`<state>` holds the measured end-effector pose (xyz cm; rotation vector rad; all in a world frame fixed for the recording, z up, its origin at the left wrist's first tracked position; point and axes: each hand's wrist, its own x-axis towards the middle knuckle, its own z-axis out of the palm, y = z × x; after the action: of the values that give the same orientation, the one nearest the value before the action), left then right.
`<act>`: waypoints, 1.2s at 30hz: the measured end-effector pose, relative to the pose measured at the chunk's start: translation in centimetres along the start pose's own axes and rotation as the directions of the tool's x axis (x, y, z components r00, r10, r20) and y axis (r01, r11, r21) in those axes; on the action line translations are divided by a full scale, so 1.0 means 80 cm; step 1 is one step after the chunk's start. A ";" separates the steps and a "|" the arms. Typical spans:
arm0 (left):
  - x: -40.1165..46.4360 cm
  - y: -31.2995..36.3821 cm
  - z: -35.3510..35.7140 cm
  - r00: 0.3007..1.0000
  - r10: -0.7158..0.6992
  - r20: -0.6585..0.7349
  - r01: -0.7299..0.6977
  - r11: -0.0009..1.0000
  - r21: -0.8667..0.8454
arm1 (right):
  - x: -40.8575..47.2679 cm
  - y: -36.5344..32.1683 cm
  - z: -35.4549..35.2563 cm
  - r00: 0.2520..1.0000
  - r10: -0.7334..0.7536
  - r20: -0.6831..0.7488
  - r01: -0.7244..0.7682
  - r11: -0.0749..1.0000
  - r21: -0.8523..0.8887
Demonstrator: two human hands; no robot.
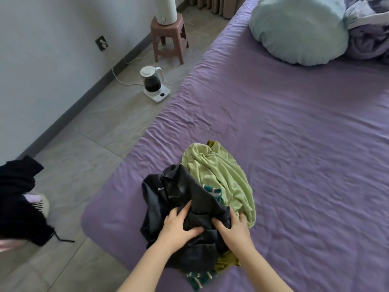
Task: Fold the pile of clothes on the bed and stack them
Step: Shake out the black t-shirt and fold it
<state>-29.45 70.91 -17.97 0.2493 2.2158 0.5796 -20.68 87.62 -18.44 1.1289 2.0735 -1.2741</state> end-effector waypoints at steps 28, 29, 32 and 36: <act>-0.153 0.094 -0.186 0.867 0.437 -0.240 -0.498 0.744 -0.446 | -0.236 -0.177 -0.129 0.811 -0.556 -0.182 0.576 0.709 0.407; -0.168 0.118 -0.210 0.831 0.526 -0.181 -0.539 0.678 -0.500 | -0.254 -0.187 -0.148 0.792 -0.578 -0.194 0.603 0.696 0.389; -0.214 0.182 -0.254 0.682 0.730 -0.034 -0.675 0.611 -0.413 | -0.300 -0.208 -0.198 0.757 -0.592 -0.278 0.654 0.679 0.335; -0.257 0.239 -0.247 0.582 0.808 -0.090 -0.774 0.517 -0.366 | -0.347 -0.214 -0.258 0.778 -0.450 -0.438 0.627 0.605 0.491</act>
<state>-31.37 73.83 16.21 1.1112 1.7393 1.4388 -18.55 90.54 20.00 0.9596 2.3833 -2.3652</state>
